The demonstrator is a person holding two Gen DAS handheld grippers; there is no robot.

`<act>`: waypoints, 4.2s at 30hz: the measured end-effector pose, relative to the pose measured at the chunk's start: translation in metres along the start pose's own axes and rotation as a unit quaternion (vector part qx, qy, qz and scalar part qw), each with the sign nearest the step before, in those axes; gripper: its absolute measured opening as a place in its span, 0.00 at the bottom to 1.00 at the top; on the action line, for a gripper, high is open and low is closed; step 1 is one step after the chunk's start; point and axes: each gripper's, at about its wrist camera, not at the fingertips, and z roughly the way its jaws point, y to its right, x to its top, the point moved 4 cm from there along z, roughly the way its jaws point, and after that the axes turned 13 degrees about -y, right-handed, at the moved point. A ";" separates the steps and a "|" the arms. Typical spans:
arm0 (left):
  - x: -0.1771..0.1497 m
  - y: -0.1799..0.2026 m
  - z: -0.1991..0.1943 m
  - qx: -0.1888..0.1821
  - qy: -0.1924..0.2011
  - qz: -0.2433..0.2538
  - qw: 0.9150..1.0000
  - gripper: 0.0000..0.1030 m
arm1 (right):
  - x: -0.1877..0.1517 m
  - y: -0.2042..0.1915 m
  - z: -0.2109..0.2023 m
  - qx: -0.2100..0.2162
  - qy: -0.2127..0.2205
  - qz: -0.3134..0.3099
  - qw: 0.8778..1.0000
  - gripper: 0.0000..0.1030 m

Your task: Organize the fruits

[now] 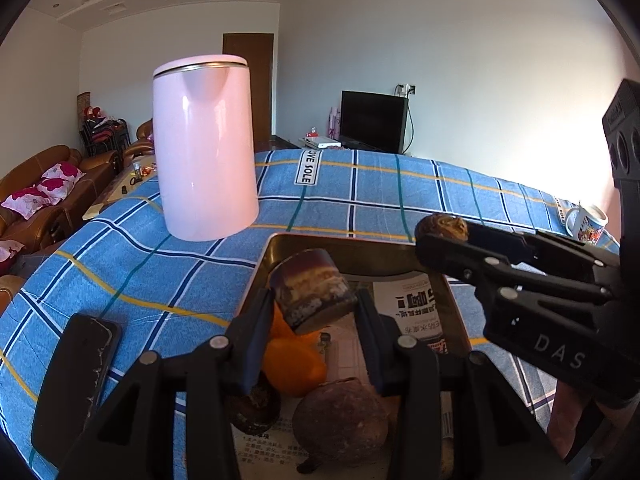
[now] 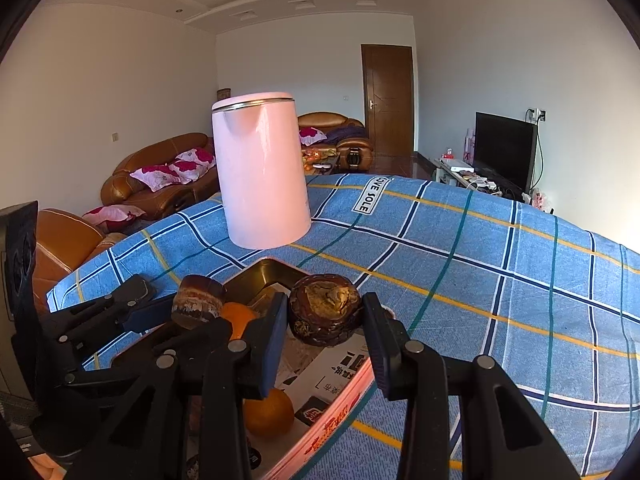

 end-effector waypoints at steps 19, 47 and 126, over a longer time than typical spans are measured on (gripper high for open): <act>-0.005 -0.001 0.012 0.003 -0.036 0.019 0.999 0.42 | -0.013 -0.002 0.029 -0.005 -0.070 -0.012 0.997 0.39; -0.017 0.003 -0.049 -0.003 0.038 0.023 0.999 0.89 | -0.041 0.021 -0.029 0.001 -0.032 0.043 0.999 0.67; -0.030 0.055 -0.097 0.001 0.088 0.050 0.995 1.00 | -0.092 0.029 -0.138 -0.056 0.087 0.064 0.993 0.77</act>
